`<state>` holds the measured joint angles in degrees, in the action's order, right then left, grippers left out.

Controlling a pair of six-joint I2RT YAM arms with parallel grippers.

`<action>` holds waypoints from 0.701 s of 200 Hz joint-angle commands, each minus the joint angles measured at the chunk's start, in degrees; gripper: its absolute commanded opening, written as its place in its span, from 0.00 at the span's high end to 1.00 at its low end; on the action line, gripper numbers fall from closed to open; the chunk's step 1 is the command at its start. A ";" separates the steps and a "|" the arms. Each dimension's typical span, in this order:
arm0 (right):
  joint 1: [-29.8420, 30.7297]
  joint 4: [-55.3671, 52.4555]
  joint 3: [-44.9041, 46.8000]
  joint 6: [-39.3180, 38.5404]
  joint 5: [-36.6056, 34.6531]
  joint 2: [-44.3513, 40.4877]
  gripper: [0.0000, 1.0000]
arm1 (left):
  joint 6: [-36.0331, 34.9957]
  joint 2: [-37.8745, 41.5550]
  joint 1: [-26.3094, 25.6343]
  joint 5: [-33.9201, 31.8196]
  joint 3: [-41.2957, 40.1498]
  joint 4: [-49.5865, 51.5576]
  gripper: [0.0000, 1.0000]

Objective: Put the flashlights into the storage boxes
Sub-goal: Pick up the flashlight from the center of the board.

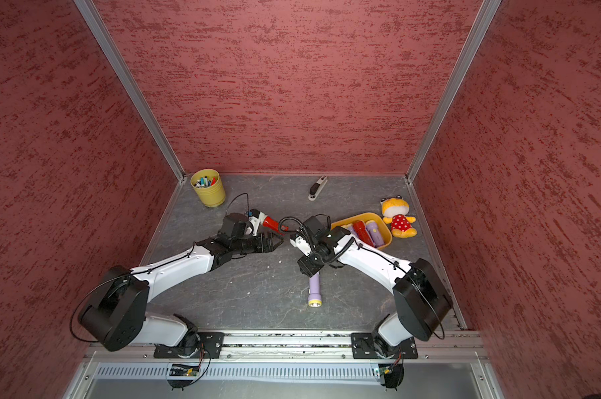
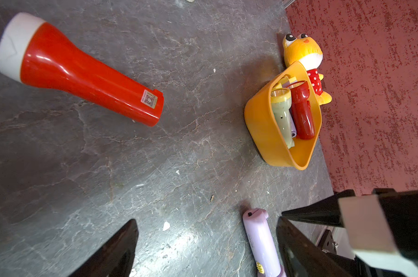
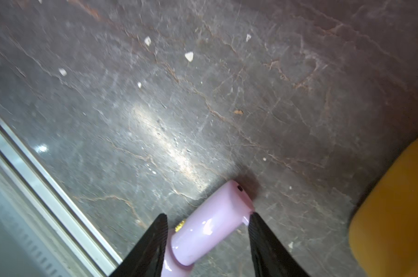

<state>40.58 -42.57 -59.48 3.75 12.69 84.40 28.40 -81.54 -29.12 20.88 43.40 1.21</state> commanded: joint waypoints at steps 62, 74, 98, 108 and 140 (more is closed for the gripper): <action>1.81 4.50 8.85 44.03 -4.25 -5.81 0.40 | -2.17 -2.40 0.91 1.26 1.83 -1.10 0.11; 2.21 4.44 8.68 45.23 -3.96 -4.05 0.40 | -1.96 -2.34 0.91 1.18 1.78 -1.21 0.10; 2.54 5.17 8.20 45.91 -3.51 -1.44 0.39 | -1.83 -2.05 0.91 0.91 1.65 -1.08 0.10; 2.58 5.83 8.27 45.92 -3.18 0.05 0.39 | -2.00 -1.78 0.91 0.73 1.66 -0.95 0.10; 2.75 6.68 8.09 45.92 -2.42 2.84 0.39 | -2.12 -1.21 1.00 0.30 1.73 -0.60 0.10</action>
<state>42.96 -37.36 -50.83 46.96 10.35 85.95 27.33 -83.64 -28.56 21.37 43.83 0.84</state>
